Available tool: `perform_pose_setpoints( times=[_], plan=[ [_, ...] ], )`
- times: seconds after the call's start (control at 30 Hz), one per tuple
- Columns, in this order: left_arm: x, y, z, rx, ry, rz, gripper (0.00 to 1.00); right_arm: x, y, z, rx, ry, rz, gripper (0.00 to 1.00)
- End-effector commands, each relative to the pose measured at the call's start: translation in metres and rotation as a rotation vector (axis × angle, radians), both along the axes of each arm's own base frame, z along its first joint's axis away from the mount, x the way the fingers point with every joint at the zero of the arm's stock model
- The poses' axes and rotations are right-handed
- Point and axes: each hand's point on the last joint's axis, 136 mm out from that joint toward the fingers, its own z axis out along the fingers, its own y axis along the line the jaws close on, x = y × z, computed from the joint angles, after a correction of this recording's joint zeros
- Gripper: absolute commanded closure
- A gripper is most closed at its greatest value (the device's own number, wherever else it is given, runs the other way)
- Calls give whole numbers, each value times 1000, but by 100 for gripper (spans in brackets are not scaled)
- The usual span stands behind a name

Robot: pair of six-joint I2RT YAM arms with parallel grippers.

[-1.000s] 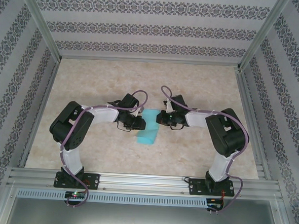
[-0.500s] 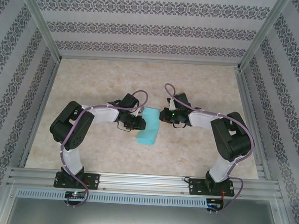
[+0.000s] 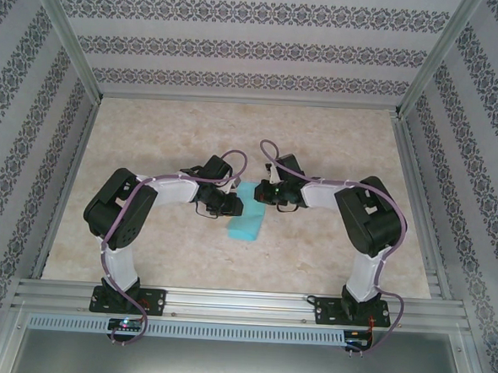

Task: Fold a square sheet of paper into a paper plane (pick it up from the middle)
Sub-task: First fold in half a square sheet of paper at the center of the table.

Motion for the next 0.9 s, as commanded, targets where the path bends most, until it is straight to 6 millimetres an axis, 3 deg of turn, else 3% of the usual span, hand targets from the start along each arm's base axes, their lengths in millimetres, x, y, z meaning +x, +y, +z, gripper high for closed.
perform_pose_setpoints(
  times=[0.0,0.23,0.5,0.87],
  plan=[
    [-42,50,-59,269,143,1,73,15,-13,-4,-32,-34,-28,97],
    [-43,51,-60,271,144,-4,73,23,-40,-18,-71,-31,-86,97],
    [-44,52,-59,277,150,-5,73,37,-59,-20,-80,-48,-146,97],
    [-44,51,-59,279,154,-11,73,46,-61,-12,-92,-57,-134,97]
  ],
)
